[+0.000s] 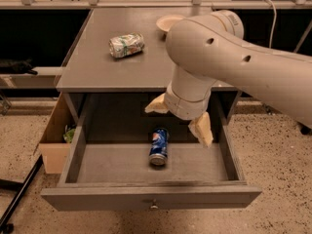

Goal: Pick pepsi can from top drawer and place on counter

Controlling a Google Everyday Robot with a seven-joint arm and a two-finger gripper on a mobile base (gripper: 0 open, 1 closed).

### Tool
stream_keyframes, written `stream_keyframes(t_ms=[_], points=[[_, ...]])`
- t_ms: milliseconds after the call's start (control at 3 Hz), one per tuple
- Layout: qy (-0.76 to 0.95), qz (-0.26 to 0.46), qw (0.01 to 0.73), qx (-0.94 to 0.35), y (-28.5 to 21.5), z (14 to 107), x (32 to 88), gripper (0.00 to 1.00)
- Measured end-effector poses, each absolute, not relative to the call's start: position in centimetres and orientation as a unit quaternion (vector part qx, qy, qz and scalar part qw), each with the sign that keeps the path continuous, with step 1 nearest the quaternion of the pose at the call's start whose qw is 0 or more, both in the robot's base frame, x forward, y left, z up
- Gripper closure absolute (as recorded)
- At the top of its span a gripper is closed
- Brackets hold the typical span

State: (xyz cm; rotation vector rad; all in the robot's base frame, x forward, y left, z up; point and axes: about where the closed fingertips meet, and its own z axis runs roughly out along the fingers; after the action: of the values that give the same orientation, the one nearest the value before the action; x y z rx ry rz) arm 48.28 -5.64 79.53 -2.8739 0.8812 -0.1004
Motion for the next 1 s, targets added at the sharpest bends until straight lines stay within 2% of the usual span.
stream_keyframes(t_ms=[333,1000], points=[[0.292,-0.033,0.067,-0.953,-5.6,79.5,48.3,0.0],[0.294,-0.019,0.119,-0.948,-0.4,76.8,48.2,0.0]])
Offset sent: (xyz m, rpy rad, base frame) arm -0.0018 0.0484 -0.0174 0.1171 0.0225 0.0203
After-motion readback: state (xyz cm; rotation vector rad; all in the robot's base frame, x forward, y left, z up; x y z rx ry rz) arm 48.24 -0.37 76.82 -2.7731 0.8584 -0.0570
